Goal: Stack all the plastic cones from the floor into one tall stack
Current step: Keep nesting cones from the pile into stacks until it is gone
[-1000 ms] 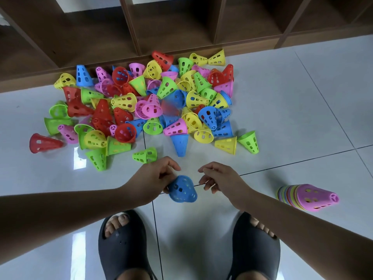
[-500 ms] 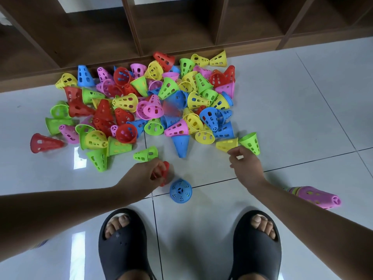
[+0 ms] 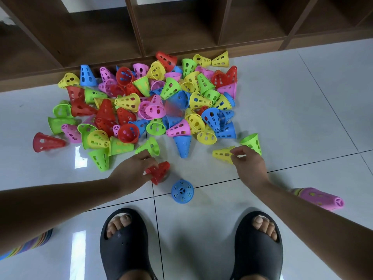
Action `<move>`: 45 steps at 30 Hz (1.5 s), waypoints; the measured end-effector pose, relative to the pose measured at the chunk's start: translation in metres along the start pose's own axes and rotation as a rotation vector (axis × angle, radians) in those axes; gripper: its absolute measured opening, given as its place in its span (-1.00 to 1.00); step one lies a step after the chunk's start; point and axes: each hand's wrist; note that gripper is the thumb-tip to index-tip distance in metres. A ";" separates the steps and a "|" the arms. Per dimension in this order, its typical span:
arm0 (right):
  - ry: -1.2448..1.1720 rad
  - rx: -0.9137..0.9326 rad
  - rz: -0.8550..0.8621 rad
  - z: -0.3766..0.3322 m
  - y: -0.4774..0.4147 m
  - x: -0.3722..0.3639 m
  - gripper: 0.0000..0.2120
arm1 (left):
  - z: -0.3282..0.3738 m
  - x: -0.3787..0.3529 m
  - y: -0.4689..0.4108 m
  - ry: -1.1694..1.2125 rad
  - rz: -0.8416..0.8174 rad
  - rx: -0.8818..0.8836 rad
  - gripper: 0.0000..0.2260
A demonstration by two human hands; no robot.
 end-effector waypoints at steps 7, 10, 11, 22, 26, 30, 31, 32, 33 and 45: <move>-0.488 0.022 -0.242 -0.024 0.021 -0.013 -0.86 | 0.005 0.013 -0.003 0.094 0.021 0.049 -0.95; -0.698 -0.024 -0.441 -0.034 0.032 -0.019 -0.80 | 0.010 0.014 -0.003 0.209 0.021 0.121 -0.97; -0.721 -0.039 -0.507 -0.036 0.036 -0.021 -0.79 | 0.011 0.014 -0.003 0.243 0.024 0.140 -0.98; -0.435 -0.144 -0.706 -0.022 0.053 -0.049 -0.86 | 0.049 0.023 0.005 0.473 0.130 0.035 -0.87; -0.477 -0.206 -0.677 -0.019 0.055 -0.053 -0.81 | 0.063 0.030 0.009 0.493 0.186 -0.019 -0.84; -0.528 -0.257 -0.683 -0.019 0.056 -0.053 -0.78 | 0.074 0.035 0.014 0.429 0.230 -0.113 -0.80; -0.522 -0.264 -0.685 -0.020 0.056 -0.052 -0.79 | 0.074 0.035 0.015 0.391 0.232 -0.142 -0.80; -0.503 -0.265 -0.683 -0.020 0.056 -0.051 -0.80 | 0.073 0.033 0.016 0.344 0.227 -0.172 -0.82; -0.474 -0.258 -0.673 -0.021 0.056 -0.049 -0.81 | 0.073 0.031 0.018 0.290 0.218 -0.206 -0.84; -0.382 -0.064 -0.714 -0.054 0.065 -0.039 -0.68 | 0.070 0.016 0.024 -0.029 0.201 -0.617 -0.90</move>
Point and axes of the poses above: each hand's wrist, its own y-axis away from the middle knuckle, its own x-axis out of the back of the hand, z = x × y, and after that the axes turned 11 degrees about -z, right-handed
